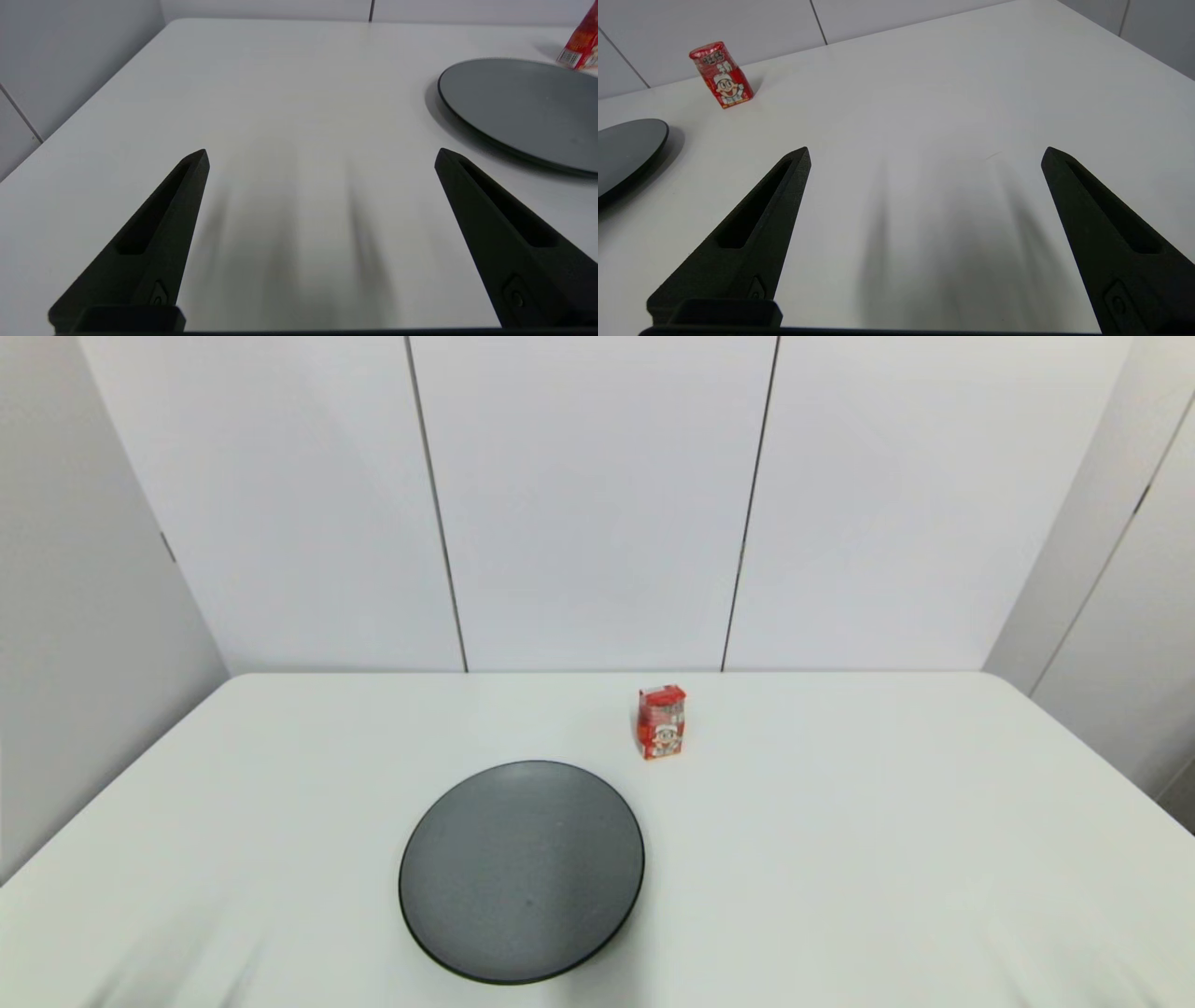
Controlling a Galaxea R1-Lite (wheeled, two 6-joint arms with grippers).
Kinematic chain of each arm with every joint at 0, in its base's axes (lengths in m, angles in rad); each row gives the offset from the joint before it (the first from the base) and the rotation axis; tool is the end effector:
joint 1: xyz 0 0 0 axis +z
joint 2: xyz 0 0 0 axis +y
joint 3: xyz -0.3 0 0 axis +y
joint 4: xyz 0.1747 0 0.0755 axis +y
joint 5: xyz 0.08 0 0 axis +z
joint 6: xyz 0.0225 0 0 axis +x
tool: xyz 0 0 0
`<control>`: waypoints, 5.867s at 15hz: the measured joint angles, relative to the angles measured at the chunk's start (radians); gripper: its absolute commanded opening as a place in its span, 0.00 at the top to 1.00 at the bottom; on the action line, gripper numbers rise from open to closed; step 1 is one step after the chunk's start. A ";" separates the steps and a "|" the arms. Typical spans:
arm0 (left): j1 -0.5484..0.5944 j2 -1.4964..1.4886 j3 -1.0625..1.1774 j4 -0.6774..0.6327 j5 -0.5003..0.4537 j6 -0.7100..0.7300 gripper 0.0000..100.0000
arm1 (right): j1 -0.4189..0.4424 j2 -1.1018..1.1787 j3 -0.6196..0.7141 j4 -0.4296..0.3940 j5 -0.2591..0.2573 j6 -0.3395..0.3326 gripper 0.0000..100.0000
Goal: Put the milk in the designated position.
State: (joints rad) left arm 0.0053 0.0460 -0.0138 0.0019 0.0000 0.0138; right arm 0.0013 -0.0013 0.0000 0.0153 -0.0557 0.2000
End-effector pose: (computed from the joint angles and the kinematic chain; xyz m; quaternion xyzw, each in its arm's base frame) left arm -0.0202 -0.0001 0.0801 0.0069 0.0171 0.0025 0.9998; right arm -0.0229 -0.0013 0.0739 0.0996 0.0042 -0.0278 0.9946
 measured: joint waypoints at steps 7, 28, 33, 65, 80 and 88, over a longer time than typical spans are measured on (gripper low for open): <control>0.018 0.542 -0.294 -0.128 -0.166 0.153 0.00 | 0.000 0.000 0.000 0.000 0.001 0.000 0.00; -0.455 2.305 -1.721 -0.317 -0.768 0.382 0.00 | 0.000 0.000 0.000 0.001 0.000 0.000 0.00; -0.500 2.394 -1.798 -0.316 -0.775 0.323 0.00 | 0.000 0.000 0.000 0.000 0.000 0.000 0.00; -0.509 2.309 -1.795 -0.155 -0.767 0.329 1.00 | 0.000 0.000 0.000 0.001 0.001 0.000 0.00; -0.248 1.573 -0.913 -0.400 -0.285 0.204 1.00 | 0.000 0.000 0.000 0.001 0.000 0.000 0.00; -0.216 1.485 -0.501 -0.770 -0.034 0.052 1.00 | 0.000 0.000 0.000 0.000 0.000 0.000 0.00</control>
State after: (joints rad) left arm -0.2102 1.5313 -0.5151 -0.7681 -0.0336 0.0662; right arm 0.0013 -0.0013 0.0000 0.0157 -0.0553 0.2004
